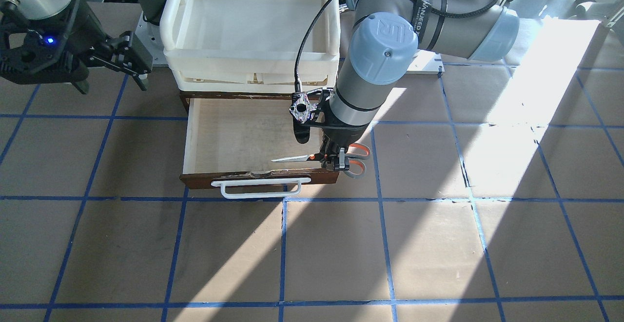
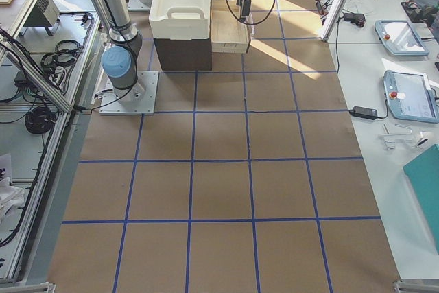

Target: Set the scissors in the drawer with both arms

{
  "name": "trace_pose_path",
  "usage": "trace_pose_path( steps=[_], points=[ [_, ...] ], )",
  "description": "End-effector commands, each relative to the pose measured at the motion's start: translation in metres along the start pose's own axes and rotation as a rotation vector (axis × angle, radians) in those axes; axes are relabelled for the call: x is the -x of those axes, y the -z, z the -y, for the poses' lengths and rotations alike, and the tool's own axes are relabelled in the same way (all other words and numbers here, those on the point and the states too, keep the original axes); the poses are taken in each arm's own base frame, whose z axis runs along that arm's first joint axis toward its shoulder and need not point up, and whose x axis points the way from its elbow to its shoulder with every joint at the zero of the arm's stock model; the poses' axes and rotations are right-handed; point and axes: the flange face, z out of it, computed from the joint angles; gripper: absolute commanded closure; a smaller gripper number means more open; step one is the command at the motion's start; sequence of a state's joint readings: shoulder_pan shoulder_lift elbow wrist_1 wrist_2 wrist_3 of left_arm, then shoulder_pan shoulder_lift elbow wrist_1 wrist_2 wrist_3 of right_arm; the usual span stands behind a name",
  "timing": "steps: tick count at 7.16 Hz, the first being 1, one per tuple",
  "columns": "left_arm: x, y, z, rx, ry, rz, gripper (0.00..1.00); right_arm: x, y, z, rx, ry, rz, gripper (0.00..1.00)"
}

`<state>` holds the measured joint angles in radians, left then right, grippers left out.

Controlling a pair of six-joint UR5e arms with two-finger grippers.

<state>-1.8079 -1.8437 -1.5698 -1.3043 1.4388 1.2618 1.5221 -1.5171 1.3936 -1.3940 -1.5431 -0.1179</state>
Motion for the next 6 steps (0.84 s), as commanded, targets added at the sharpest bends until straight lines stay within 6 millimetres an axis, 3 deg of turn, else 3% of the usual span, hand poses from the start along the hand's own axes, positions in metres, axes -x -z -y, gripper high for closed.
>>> trace_pose_path(
  steps=[1, 4, 6],
  points=[
    [-0.021, -0.01, 0.03, 0.008, -0.003, -0.015, 1.0, 0.033, 0.006, -0.013, -0.01, -0.061, -0.004, 0.0],
    [-0.04, -0.023, 0.051, 0.018, 0.002, -0.04, 1.0, 0.034, 0.01, -0.018, -0.021, -0.072, -0.002, 0.0],
    [-0.053, -0.017, 0.064, 0.014, 0.003, -0.027, 1.0, 0.038, 0.028, -0.04, -0.059, -0.057, -0.003, 0.0]
  ],
)
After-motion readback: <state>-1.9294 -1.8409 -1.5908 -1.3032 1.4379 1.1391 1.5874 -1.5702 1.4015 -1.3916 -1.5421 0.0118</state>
